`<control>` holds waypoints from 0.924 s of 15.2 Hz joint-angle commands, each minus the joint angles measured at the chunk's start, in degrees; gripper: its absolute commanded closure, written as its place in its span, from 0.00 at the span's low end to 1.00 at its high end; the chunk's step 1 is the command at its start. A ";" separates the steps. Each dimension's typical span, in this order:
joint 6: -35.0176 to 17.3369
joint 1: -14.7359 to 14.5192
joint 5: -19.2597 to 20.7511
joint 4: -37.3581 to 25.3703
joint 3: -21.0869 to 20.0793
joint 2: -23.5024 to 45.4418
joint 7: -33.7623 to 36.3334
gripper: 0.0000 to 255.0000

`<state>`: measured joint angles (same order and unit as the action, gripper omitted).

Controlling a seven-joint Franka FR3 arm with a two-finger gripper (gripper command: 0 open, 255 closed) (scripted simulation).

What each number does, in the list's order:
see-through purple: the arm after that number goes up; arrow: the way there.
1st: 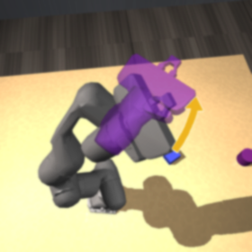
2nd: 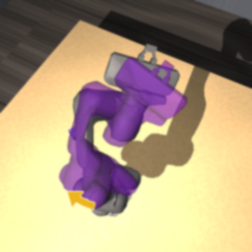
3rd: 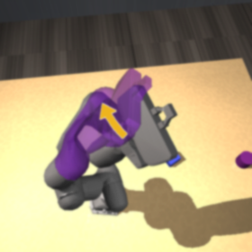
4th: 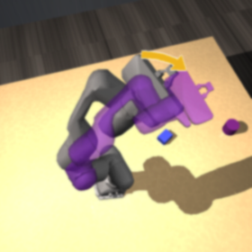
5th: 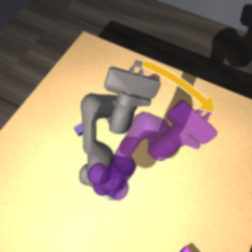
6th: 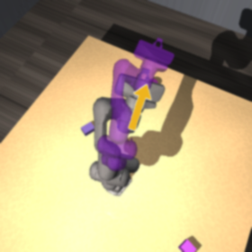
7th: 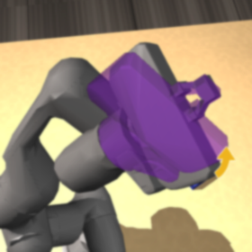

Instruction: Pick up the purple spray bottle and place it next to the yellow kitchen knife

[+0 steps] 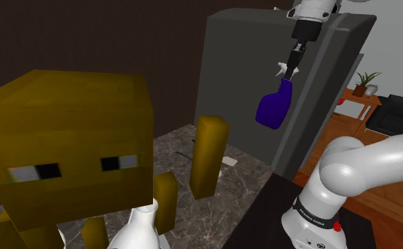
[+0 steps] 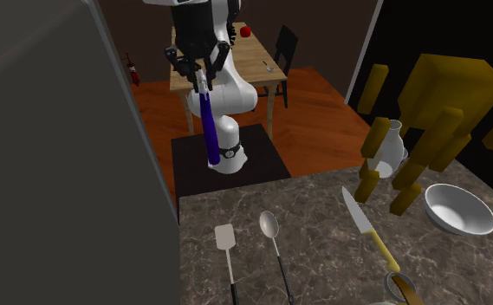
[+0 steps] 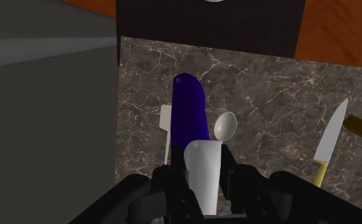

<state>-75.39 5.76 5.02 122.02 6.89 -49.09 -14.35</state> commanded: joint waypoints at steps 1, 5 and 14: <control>1.39 -0.07 -0.14 -2.21 -0.15 0.84 0.02 1.00; 3.98 -0.20 -0.31 -6.74 -0.24 2.78 -0.09 1.00; 4.76 -1.12 -5.85 -10.56 -7.90 6.05 8.14 1.00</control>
<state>-70.66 4.79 0.18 111.82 0.37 -43.35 -7.79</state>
